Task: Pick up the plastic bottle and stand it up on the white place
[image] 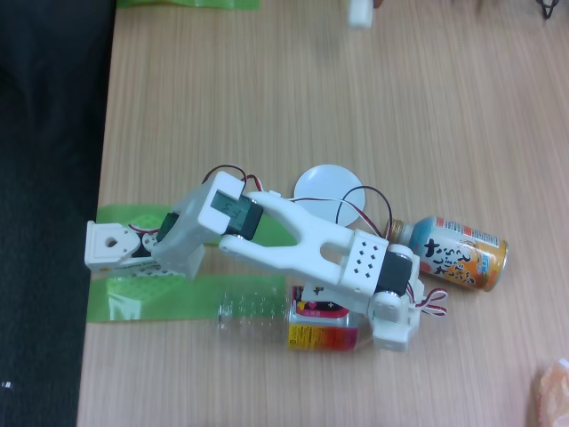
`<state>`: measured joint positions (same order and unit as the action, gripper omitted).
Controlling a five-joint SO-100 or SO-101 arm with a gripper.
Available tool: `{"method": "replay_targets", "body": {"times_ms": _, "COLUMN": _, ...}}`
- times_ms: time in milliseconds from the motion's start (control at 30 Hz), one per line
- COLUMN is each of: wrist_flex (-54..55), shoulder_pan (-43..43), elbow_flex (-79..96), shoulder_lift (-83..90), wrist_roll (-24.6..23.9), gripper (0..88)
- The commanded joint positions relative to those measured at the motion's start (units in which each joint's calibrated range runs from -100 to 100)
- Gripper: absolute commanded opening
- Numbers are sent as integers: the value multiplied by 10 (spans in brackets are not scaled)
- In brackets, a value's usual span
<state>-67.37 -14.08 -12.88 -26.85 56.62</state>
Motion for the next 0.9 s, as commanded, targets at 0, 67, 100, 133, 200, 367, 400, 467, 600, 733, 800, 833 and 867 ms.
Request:
{"method": "replay_targets", "body": {"times_ms": 0, "wrist_flex": -4, "shoulder_pan": -1, "elbow_flex": -6, "shoulder_lift": 45, "wrist_roll": -2, "gripper": 172}}
{"method": "replay_targets", "body": {"times_ms": 67, "wrist_flex": -4, "shoulder_pan": -1, "elbow_flex": 2, "shoulder_lift": 75, "wrist_roll": -2, "gripper": 172}}
{"method": "replay_targets", "body": {"times_ms": 100, "wrist_flex": -5, "shoulder_pan": -1, "elbow_flex": 4, "shoulder_lift": 90, "wrist_roll": -2, "gripper": 172}}
{"method": "replay_targets", "body": {"times_ms": 133, "wrist_flex": -10, "shoulder_pan": -1, "elbow_flex": 9, "shoulder_lift": 103, "wrist_roll": -2, "gripper": 172}}
{"method": "replay_targets", "body": {"times_ms": 200, "wrist_flex": -24, "shoulder_pan": -2, "elbow_flex": 16, "shoulder_lift": 135, "wrist_roll": -2, "gripper": 172}}
{"method": "replay_targets", "body": {"times_ms": 367, "wrist_flex": -79, "shoulder_pan": -3, "elbow_flex": 16, "shoulder_lift": 223, "wrist_roll": -4, "gripper": 173}}
{"method": "replay_targets", "body": {"times_ms": 400, "wrist_flex": -83, "shoulder_pan": -1, "elbow_flex": 16, "shoulder_lift": 246, "wrist_roll": -9, "gripper": 173}}
{"method": "replay_targets", "body": {"times_ms": 467, "wrist_flex": -86, "shoulder_pan": 4, "elbow_flex": 16, "shoulder_lift": 296, "wrist_roll": -30, "gripper": 173}}
{"method": "replay_targets", "body": {"times_ms": 600, "wrist_flex": -87, "shoulder_pan": 5, "elbow_flex": 31, "shoulder_lift": 402, "wrist_roll": -89, "gripper": 173}}
{"method": "replay_targets", "body": {"times_ms": 733, "wrist_flex": -87, "shoulder_pan": 5, "elbow_flex": 86, "shoulder_lift": 533, "wrist_roll": -126, "gripper": 173}}
{"method": "replay_targets", "body": {"times_ms": 800, "wrist_flex": -87, "shoulder_pan": 5, "elbow_flex": 132, "shoulder_lift": 611, "wrist_roll": -133, "gripper": 172}}
{"method": "replay_targets", "body": {"times_ms": 833, "wrist_flex": -87, "shoulder_pan": 5, "elbow_flex": 162, "shoulder_lift": 651, "wrist_roll": -133, "gripper": 172}}
{"method": "replay_targets", "body": {"times_ms": 867, "wrist_flex": -87, "shoulder_pan": 5, "elbow_flex": 199, "shoulder_lift": 694, "wrist_roll": -133, "gripper": 172}}
